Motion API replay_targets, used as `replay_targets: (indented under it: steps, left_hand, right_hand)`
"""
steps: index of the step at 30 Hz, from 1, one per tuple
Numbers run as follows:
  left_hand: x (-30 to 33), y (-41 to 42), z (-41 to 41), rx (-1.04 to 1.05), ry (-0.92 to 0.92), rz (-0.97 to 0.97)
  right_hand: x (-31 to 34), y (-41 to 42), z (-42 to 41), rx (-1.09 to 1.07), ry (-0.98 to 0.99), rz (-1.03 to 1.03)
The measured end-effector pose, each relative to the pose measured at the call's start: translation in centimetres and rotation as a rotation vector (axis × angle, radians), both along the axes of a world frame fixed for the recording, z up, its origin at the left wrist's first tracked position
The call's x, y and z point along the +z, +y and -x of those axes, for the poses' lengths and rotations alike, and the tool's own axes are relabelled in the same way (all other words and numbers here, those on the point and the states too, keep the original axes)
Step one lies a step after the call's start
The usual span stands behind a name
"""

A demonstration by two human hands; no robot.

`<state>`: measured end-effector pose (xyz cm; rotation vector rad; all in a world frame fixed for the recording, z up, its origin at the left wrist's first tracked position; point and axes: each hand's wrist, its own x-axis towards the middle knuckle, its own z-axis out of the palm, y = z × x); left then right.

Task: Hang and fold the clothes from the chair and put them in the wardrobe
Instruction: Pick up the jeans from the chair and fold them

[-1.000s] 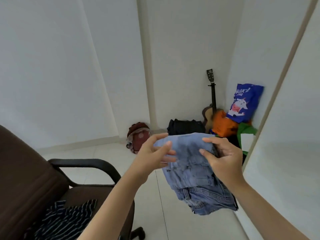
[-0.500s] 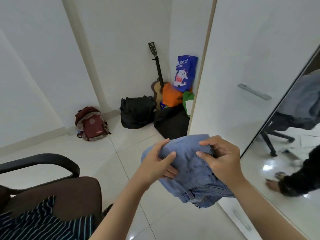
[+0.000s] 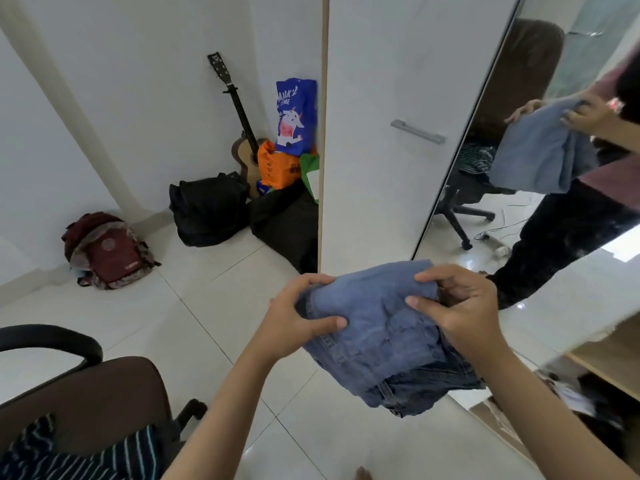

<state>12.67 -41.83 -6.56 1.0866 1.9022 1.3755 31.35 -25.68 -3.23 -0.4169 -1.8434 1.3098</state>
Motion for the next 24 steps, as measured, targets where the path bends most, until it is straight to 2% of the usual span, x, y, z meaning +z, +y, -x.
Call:
replay_targets:
  steps: [4,14,19,24]
  left_hand:
    - [0.9,1.0,-1.2,-0.098,-0.012,-0.042]
    - [2.6,7.1,-7.0,-0.037,0.033,-0.206]
    - [4.1,10.7,-10.3,-0.138,0.062,-0.209]
    - [4.0,13.6,-12.7,-0.228,0.04,-0.213]
  right_hand:
    - [0.4,0.3,-2.1,-0.033,0.006,0.019]
    - [1.1,5.5,-8.5,-0.072,0.044,0.116]
    - [0.5,8.1,-13.3,-0.093,0.044,0.17]
    - [-0.6,9.6,-16.7,-0.162,-0.026,0.098]
